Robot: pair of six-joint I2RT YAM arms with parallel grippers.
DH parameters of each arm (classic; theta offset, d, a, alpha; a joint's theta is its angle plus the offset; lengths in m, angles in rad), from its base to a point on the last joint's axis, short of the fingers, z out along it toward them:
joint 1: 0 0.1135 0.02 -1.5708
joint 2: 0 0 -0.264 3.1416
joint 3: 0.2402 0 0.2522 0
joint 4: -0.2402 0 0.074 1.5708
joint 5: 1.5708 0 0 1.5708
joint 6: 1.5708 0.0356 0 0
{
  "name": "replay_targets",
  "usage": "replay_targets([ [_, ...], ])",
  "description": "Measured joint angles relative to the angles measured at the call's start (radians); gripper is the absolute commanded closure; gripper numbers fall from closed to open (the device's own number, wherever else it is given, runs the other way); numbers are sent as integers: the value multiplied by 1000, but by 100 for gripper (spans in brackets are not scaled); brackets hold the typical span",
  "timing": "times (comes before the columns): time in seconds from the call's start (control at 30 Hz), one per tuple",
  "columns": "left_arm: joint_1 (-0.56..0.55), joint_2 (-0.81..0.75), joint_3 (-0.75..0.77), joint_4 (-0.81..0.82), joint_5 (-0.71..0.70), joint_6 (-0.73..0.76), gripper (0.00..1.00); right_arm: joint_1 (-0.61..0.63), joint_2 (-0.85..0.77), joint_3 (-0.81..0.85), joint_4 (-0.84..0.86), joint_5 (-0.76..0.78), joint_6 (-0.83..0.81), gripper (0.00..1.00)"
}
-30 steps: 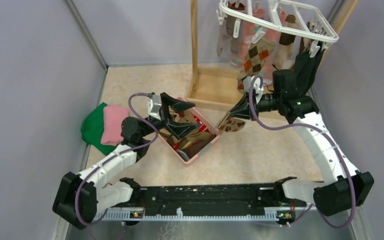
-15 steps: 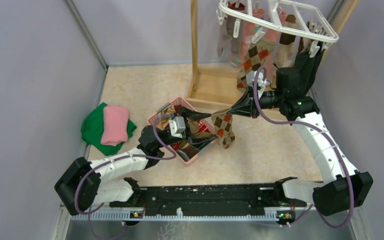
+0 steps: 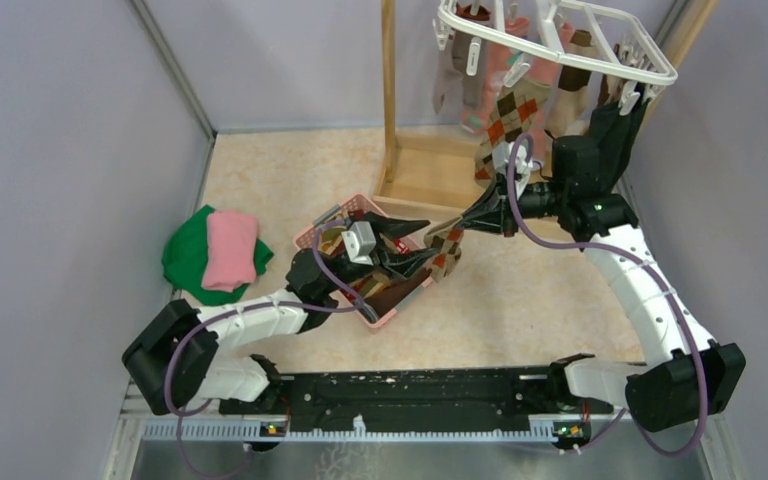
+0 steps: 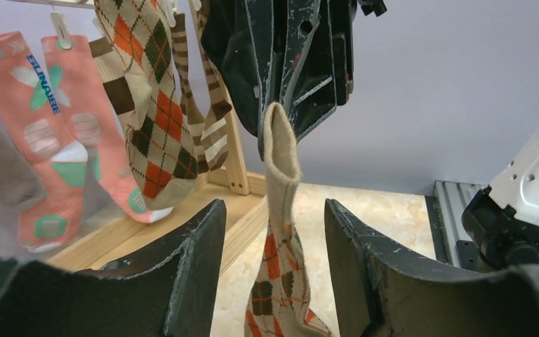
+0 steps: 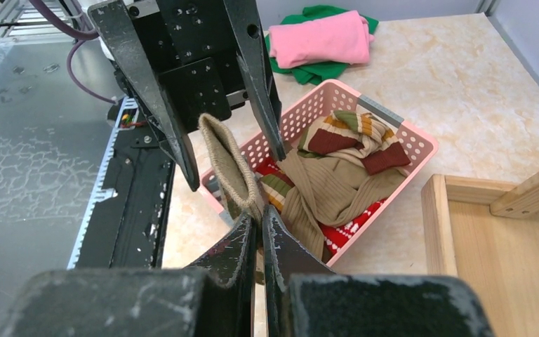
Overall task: Clip the socks to the hanger
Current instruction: Pick up the sock from the bin.
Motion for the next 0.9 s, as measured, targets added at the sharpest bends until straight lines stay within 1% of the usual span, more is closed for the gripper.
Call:
replay_targets([
  [0.07, -1, 8, 6, 18, 0, -15, 44, 0, 0, 0, 0, 0, -5, 100],
  [0.13, -2, 21, 14, 28, 0, -29, 55, 0, 0, 0, 0, -1, -8, 100],
  [0.17, -2, 27, 18, 33, 0, -37, 58, 0, 0, 0, -1, -1, -11, 100],
  [0.33, -2, 63, 27, 73, 0, -64, 60, 0, 0, 0, -8, -4, -19, 100],
  [0.37, -2, 66, 27, 81, -1, -72, 63, 0, 0, 0, -9, -4, -21, 100],
  [0.43, -2, 71, 27, 93, 0, -83, 80, 0, 0, 0, -11, -5, -24, 100],
  [0.53, -2, 71, 28, 107, 0, -102, 100, 0, 0, 0, -15, -7, -31, 100],
  [0.63, -1, 71, 28, 116, 5, -112, 100, 0, 0, 0, -16, -8, -40, 100],
  [0.67, -1, 71, 28, 117, 8, -113, 100, 0, 0, 0, -17, -8, -42, 94],
  [0.73, -1, 70, 28, 116, 14, -115, 100, 0, 0, 0, -23, -10, -45, 71],
  [0.8, 6, 66, 28, 112, 31, -115, 100, 0, 0, 1, -35, -8, -56, 51],
  [0.83, 14, 61, 28, 104, 47, -115, 100, 0, 0, 5, -50, -5, -68, 43],
  [0.9, 35, 44, 28, 89, 84, -120, 100, 0, 10, 44, -118, 9, -113, 35],
])
